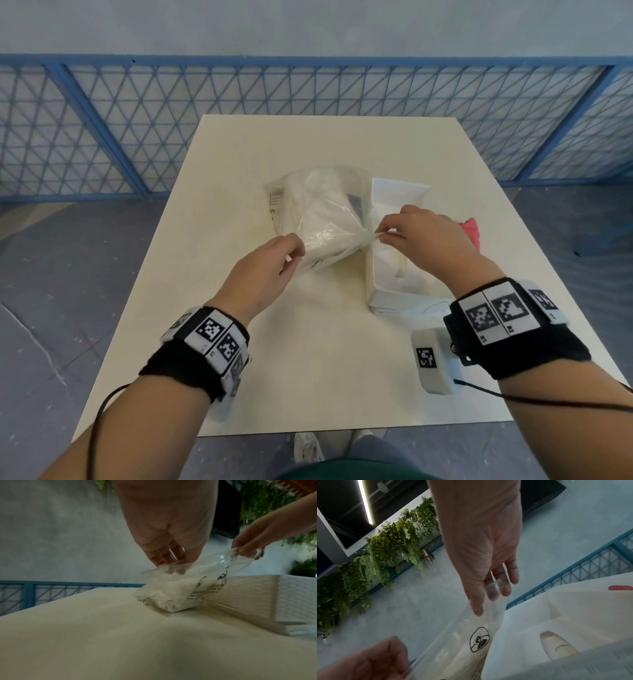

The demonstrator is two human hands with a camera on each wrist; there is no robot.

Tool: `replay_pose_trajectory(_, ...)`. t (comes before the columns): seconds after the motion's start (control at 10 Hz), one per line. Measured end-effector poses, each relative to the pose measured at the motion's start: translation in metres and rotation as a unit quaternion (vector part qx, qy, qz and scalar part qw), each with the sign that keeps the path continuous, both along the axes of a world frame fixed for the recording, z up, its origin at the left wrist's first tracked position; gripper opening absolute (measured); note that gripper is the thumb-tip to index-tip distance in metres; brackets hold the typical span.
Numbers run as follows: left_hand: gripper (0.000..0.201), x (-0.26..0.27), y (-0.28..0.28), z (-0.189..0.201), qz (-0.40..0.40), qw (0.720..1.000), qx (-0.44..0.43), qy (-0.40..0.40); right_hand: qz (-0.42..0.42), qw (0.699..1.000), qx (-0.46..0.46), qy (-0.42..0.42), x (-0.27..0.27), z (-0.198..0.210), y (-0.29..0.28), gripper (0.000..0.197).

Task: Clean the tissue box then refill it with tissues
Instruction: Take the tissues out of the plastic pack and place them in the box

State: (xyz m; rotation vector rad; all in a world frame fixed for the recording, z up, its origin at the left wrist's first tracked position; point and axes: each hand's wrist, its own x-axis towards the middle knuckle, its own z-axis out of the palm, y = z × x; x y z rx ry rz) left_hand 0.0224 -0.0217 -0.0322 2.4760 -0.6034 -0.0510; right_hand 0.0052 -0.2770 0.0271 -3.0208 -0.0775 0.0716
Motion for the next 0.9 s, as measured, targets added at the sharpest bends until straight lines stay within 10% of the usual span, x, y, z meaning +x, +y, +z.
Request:
replay_pose_trajectory(0.3,0.054,0.000,-0.018,0.012,0.025,0.995,0.034,-0.089,0.182,0.964,0.188,-0.054,-0.011,-0.013,0.064,0.023)
replay_pose_trajectory(0.6,0.086,-0.020,-0.013,0.020,0.094,0.978,0.076,-0.170,-0.095,0.959,0.249,0.095,0.013,-0.037,0.085,0.043)
replay_pose_trajectory(0.9,0.102,-0.048,-0.009,-0.001,0.064,0.981,0.098,-0.157,-0.171,0.922,0.262,0.230,0.025,-0.035,0.079,0.044)
